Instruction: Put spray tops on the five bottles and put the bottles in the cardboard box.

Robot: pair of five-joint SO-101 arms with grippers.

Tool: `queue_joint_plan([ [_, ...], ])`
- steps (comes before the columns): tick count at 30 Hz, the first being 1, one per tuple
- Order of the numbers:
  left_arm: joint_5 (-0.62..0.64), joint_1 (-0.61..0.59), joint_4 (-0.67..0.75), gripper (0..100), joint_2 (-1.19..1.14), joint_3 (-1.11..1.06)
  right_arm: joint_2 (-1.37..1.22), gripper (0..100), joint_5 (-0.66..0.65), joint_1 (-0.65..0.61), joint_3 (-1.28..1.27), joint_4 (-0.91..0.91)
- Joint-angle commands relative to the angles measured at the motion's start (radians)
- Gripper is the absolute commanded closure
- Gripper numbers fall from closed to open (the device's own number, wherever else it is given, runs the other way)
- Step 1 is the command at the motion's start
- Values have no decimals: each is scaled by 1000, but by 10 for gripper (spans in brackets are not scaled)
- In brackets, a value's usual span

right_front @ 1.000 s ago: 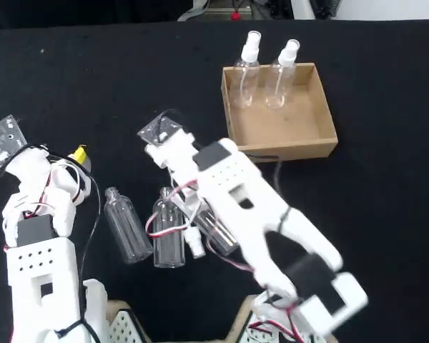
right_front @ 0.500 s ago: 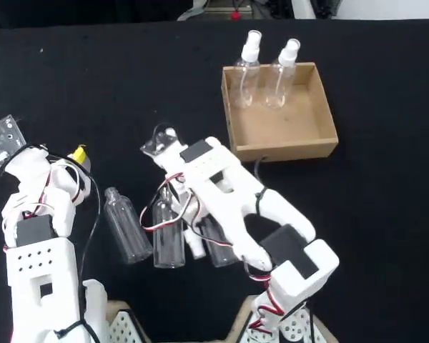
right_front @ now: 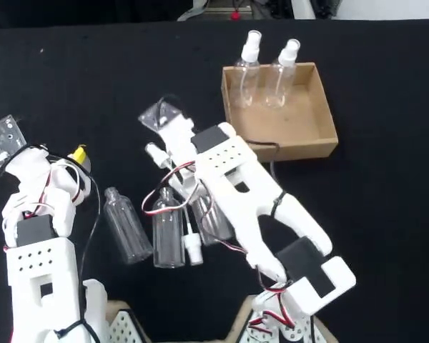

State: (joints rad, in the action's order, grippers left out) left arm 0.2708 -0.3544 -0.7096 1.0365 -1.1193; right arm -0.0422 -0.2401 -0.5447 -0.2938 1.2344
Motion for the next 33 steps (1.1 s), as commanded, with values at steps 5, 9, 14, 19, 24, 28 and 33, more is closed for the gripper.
queue_joint_plan([
  [5, 12, -13, 17, 795, 11, 68, -77, 860, -3, -5, 77, -304],
  [9, 12, -13, 17, 795, 11, 68, -153, 713, 100, -3, 150, -241],
  [14, 12, -13, 17, 795, 11, 70, -180, 625, 247, -3, 282, -84],
  [19, 12, -13, 17, 795, 11, 70, -188, 625, 407, -3, 325, -6],
  [24, 12, -13, 17, 795, 11, 70, -189, 660, 427, 2, 295, -75],
  [28, 12, -13, 17, 795, 11, 70, -211, 711, 427, -3, 263, -137],
  [33, 12, -13, 17, 795, 11, 70, -285, 698, 427, 3, 274, -143],
])
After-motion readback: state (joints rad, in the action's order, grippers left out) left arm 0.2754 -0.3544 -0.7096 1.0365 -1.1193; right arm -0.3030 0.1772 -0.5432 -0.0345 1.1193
